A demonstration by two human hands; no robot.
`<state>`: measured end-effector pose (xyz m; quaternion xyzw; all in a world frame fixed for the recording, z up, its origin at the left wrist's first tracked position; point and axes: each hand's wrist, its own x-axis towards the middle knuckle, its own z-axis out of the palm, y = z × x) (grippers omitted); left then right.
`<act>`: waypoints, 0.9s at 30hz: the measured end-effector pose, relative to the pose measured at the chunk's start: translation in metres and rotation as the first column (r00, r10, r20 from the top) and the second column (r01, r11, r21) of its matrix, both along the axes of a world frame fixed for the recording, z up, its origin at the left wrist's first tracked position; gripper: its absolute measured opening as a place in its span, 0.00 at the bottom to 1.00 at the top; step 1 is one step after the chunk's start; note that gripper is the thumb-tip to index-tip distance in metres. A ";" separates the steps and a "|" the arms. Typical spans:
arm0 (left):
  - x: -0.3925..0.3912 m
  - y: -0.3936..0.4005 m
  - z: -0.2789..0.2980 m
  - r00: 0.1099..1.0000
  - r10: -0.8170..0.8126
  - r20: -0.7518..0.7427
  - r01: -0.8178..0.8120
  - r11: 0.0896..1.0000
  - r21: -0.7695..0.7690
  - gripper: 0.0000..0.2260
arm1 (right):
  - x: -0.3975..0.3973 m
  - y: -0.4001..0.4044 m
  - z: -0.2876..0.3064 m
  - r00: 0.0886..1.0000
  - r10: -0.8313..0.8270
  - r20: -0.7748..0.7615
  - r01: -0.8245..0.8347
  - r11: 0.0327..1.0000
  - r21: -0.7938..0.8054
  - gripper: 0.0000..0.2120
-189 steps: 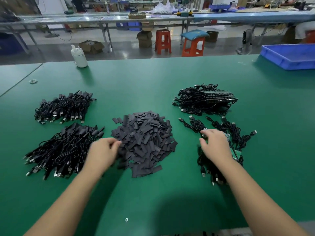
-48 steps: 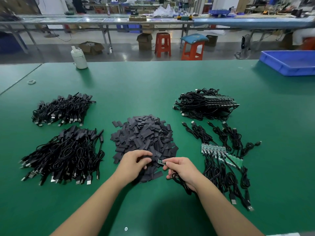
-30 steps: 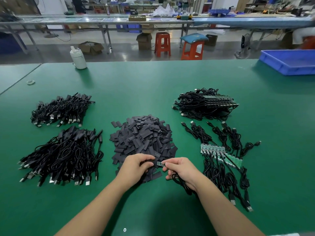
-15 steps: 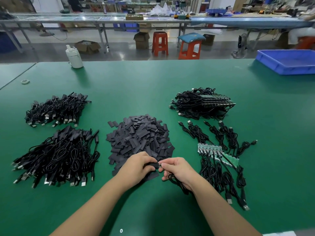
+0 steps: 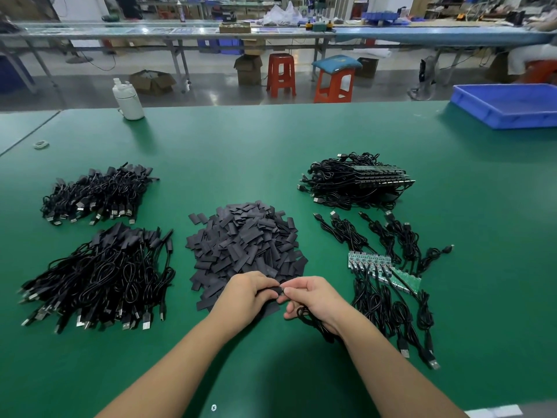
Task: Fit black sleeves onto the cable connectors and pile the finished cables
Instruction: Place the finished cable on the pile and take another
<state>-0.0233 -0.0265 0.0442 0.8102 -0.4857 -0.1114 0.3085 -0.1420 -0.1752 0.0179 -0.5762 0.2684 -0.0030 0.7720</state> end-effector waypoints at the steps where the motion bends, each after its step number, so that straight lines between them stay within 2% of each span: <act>1: -0.001 -0.001 0.000 1.000 -0.005 -0.001 0.005 1.000 -0.005 0.08 | 0.000 0.000 0.000 1.000 0.001 0.000 -0.001 1.000 -0.004 0.05; 6: -0.008 -0.005 -0.002 0.999 -0.028 0.026 0.028 1.000 -0.012 0.10 | -0.001 0.001 0.001 1.000 0.011 -0.011 -0.011 0.999 -0.049 0.05; 11: -0.011 -0.008 0.000 0.998 -0.057 0.031 0.053 0.994 0.092 0.12 | -0.002 0.001 0.003 0.999 0.051 0.000 -0.051 0.997 -0.063 0.09; 18: -0.006 -0.017 0.012 0.962 -0.163 0.220 0.065 0.916 0.395 0.17 | -0.003 -0.001 0.000 0.996 0.083 -0.007 -0.084 0.995 -0.057 0.13; 27: -0.014 -0.019 0.010 0.888 -0.269 0.373 0.061 0.872 0.485 0.19 | -0.004 0.003 0.000 0.998 0.045 0.048 -0.045 0.999 -0.006 0.12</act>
